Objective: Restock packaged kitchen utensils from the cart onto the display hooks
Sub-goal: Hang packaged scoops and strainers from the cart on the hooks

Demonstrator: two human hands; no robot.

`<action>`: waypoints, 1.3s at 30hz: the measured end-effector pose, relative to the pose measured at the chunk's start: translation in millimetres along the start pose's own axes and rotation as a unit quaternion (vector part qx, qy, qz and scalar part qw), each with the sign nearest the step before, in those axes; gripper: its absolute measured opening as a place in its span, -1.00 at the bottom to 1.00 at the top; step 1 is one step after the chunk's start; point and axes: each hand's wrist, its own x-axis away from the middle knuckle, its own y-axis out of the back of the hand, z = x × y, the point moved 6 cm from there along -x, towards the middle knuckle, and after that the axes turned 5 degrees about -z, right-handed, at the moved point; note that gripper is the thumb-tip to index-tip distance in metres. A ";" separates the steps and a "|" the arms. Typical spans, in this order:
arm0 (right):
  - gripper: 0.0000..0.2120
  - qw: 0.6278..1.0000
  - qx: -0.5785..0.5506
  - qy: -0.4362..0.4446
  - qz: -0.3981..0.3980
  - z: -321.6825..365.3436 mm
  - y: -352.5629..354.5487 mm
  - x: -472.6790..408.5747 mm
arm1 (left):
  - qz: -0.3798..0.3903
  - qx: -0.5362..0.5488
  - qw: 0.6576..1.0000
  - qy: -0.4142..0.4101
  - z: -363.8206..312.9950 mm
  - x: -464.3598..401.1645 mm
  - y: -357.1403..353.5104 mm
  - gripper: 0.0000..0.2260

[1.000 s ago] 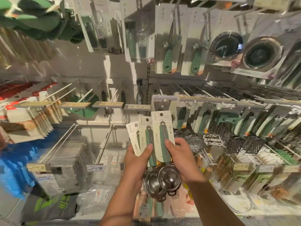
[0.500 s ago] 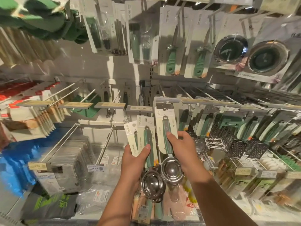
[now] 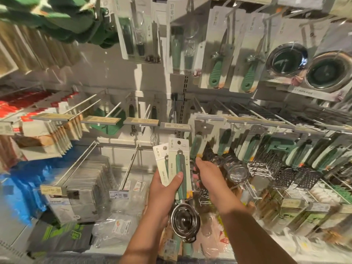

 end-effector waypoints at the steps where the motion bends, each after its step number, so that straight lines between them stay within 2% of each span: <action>1: -0.62 1.000 -0.010 0.001 0.016 -2.5 -4.6 3.9 | 0.001 -0.003 1.000 0.000 1.1 0.0 1.7 -0.70; 4: -0.68 0.998 -0.011 0.012 0.053 -6.0 -12.5 17.1 | 0.001 -0.017 1.000 -0.002 3.2 0.8 4.8 -0.71; 10: -0.72 0.997 -0.045 0.003 0.067 -16.6 -11.0 25.5 | 0.003 -0.031 0.999 0.015 14.4 7.1 6.4 -0.71; 12: -0.69 0.998 -0.040 0.004 0.051 -19.4 -9.2 26.1 | 0.000 -0.031 0.999 0.020 16.2 9.5 5.7 -0.76; 15: -0.52 1.000 -0.025 0.010 0.008 -27.7 -4.8 21.5 | -0.009 -0.022 0.999 0.029 15.8 10.2 4.4 -0.86; 20: -0.77 0.998 -0.054 0.012 -0.039 -22.6 7.4 23.2 | -0.015 -0.027 0.999 0.029 12.0 7.2 4.5 -0.84; 28: -0.78 0.991 -0.051 0.088 -0.083 13.3 24.5 17.2 | -0.003 -0.029 0.999 0.027 7.3 6.5 1.5 -0.82; 39: -0.53 0.989 -0.043 0.097 -0.106 35.5 28.8 -17.0 | -0.010 -0.019 0.999 0.038 -2.0 6.7 7.5 -0.80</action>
